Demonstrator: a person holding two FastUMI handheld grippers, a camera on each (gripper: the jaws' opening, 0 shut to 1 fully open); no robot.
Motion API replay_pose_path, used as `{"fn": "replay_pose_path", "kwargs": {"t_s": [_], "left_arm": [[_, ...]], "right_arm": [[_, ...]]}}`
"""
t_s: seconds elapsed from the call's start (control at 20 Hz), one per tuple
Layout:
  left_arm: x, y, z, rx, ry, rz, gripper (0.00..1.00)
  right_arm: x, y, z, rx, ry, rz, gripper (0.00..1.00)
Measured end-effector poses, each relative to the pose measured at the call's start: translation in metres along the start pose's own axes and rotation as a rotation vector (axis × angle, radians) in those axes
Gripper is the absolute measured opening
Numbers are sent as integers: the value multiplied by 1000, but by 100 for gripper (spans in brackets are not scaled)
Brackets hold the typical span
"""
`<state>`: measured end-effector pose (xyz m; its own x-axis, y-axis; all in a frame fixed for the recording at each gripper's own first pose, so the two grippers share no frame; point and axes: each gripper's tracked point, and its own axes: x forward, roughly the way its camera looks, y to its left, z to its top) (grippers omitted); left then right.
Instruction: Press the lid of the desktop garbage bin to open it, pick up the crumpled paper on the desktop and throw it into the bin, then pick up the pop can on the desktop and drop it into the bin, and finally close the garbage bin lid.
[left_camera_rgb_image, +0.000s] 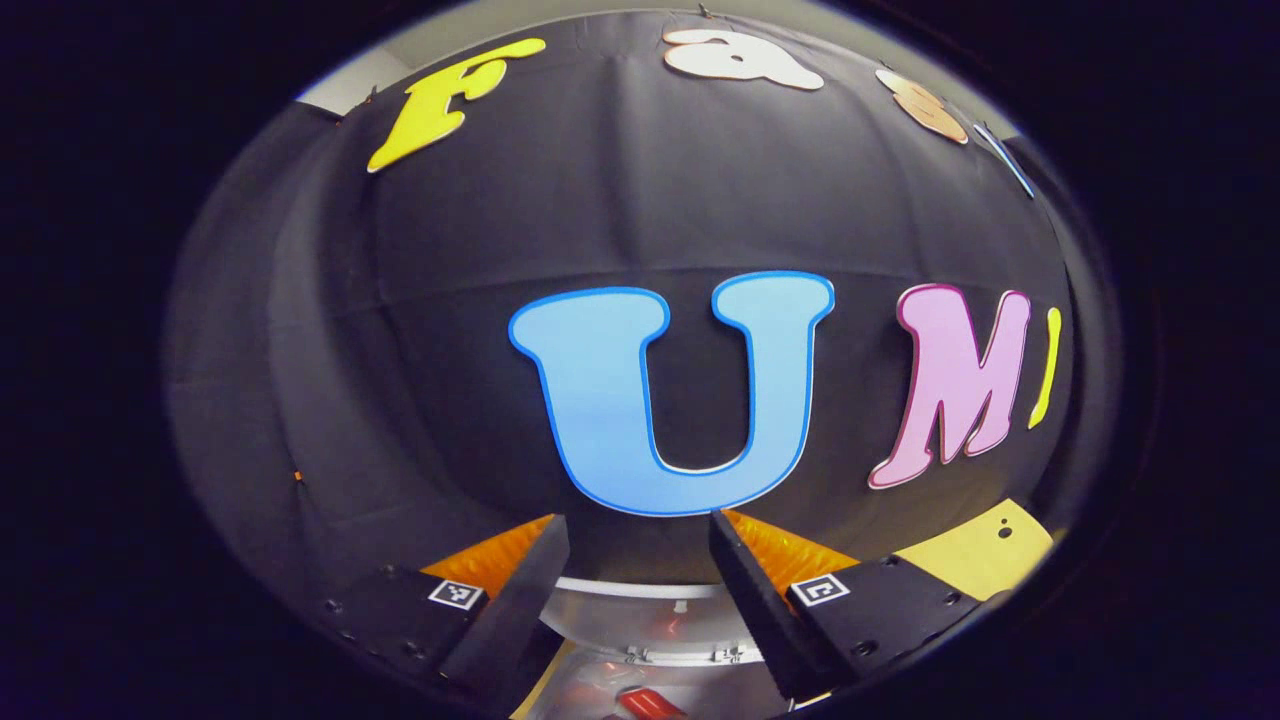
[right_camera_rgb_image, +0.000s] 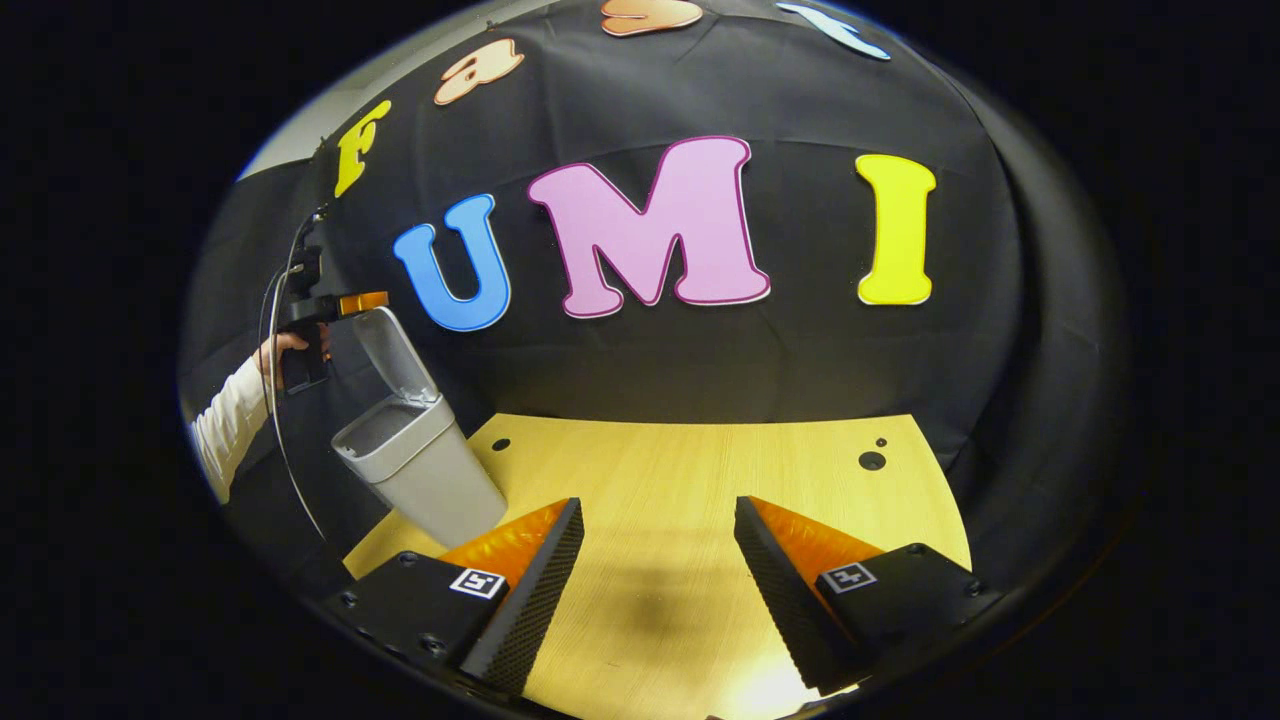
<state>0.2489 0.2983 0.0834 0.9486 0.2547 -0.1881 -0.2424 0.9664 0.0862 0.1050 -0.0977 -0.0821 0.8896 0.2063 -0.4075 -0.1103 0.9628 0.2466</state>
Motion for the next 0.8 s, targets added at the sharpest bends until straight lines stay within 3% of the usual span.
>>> {"fn": "replay_pose_path", "kwargs": {"t_s": [0.3,0.5,0.7,0.8], "left_arm": [[-39,-5,-49,2,220,-49,92],[-69,-9,-91,-58,370,-135,99],[-92,-4,-146,-3,554,-160,98],[-95,-12,-158,19,575,-194,96]], "right_arm": [[3,1,1,-15,-6,12,98],[13,13,2,-18,1,49,98],[23,28,1,-31,3,88,98],[25,32,-1,-39,11,96,98]]}}
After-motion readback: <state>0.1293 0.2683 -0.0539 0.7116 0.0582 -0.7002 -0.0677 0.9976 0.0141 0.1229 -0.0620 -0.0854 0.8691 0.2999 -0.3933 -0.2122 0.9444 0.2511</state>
